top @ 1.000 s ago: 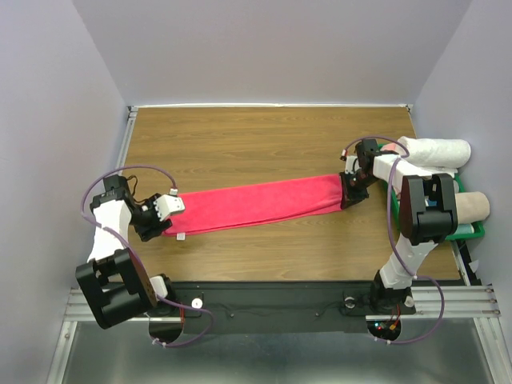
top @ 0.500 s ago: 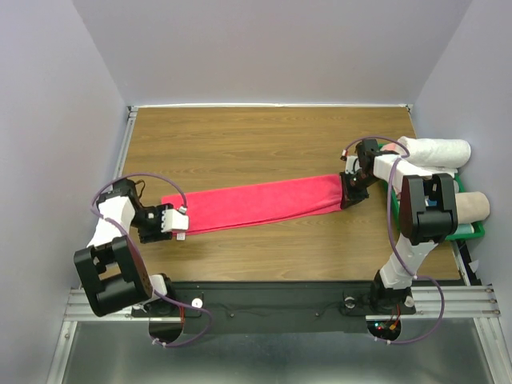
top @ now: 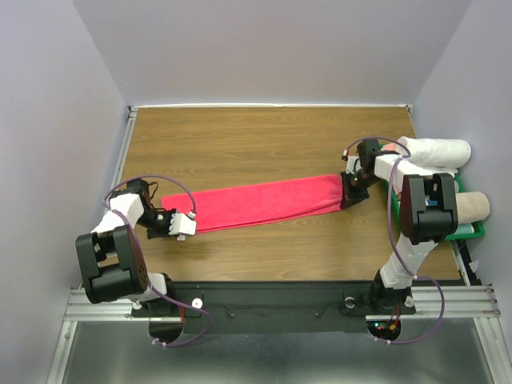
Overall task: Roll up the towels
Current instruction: Fold the towel
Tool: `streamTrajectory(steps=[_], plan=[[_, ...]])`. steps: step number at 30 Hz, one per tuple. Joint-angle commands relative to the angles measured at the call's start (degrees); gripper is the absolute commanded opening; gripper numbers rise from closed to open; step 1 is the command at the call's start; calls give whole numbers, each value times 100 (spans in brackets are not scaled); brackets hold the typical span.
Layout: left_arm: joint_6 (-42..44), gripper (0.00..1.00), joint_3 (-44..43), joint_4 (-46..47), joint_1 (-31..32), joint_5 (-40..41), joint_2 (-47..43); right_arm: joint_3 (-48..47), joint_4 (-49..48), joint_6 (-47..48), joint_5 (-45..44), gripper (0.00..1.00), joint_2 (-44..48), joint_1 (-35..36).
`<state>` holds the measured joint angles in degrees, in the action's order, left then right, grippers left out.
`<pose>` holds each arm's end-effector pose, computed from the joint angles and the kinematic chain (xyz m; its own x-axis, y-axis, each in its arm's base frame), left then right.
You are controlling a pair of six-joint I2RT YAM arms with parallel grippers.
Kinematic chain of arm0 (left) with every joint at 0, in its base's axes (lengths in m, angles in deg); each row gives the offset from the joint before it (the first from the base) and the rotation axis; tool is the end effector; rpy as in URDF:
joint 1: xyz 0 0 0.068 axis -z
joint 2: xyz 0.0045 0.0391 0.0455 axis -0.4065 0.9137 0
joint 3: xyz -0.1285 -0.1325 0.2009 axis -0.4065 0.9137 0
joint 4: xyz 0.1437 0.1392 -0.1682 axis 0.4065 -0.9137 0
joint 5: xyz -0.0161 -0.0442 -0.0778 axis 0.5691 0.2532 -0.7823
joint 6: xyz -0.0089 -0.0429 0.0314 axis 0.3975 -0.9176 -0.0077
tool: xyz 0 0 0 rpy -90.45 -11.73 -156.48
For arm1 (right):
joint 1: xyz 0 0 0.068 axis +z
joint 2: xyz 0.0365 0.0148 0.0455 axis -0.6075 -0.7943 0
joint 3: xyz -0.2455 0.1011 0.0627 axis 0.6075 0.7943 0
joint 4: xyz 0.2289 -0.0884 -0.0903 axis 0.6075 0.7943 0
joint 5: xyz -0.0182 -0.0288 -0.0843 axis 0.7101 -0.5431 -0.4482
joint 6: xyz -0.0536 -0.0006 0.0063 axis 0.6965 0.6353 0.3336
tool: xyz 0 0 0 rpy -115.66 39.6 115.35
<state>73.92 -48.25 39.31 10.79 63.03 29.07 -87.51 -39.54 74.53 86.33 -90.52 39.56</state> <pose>0.2115 0.0334 0.1700 0.2486 0.9019 -0.3532 0.9461 -0.1480 0.2880 0.3333 0.0237 0.1606 -0.9768 -0.0964 -0.1910 -0.1511 0.9428 0.2971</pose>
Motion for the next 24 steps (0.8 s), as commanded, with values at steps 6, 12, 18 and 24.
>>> streamTrajectory(steps=[6,12,18,24], plan=[[393,13,-76,-63,27,191,30,78,-122,-17,-75,1,-155,-48],[375,0,-76,-54,-17,306,-49,113,-122,1,-119,0,-129,-92],[305,0,-111,-54,-34,455,-50,131,-130,1,-136,0,-111,-136],[261,0,-260,-116,-122,508,47,148,-122,10,-163,1,-85,-171]])
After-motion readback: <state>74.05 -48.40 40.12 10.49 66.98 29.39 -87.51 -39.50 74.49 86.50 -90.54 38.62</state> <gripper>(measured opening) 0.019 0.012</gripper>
